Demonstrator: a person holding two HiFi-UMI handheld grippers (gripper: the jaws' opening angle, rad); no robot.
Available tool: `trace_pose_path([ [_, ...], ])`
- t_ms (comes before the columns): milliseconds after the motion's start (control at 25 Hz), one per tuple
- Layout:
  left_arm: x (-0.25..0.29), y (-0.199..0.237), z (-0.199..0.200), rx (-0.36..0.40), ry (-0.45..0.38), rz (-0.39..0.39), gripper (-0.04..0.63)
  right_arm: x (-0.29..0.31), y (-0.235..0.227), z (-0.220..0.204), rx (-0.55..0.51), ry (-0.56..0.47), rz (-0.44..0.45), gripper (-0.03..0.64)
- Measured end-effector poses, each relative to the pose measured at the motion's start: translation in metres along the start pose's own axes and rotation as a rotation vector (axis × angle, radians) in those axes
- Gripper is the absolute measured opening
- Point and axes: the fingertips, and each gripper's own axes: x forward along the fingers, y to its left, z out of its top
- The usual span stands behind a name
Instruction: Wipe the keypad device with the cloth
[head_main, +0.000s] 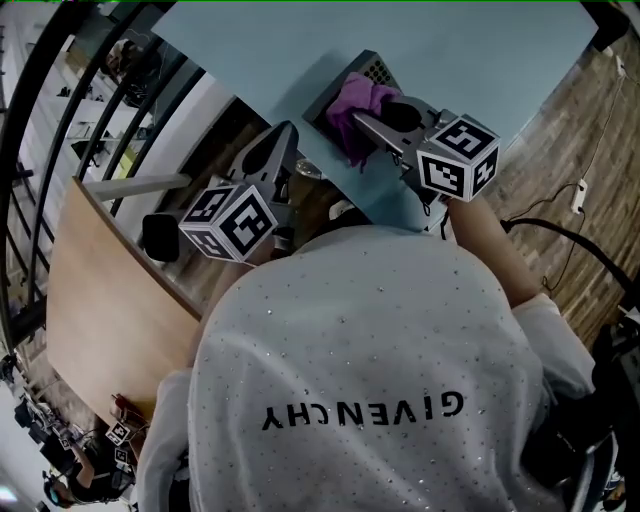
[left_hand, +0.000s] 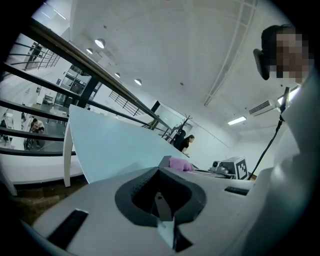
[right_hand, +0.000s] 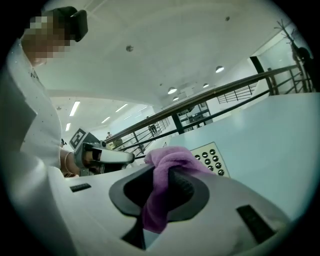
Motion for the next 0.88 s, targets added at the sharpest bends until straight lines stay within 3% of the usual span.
trace_pose_path([
  [440,0.004,0.003,0.002,-0.014,0.006,0.007,0.0,-0.021,-0.047,0.014,0.055,-0.059,-0.135,0.067],
  [880,0.009,0.007,0.001,-0.004,0.03,0.005,0.0,-0.036,-0.084,-0.005,0.269,-0.144,-0.234,0.067],
])
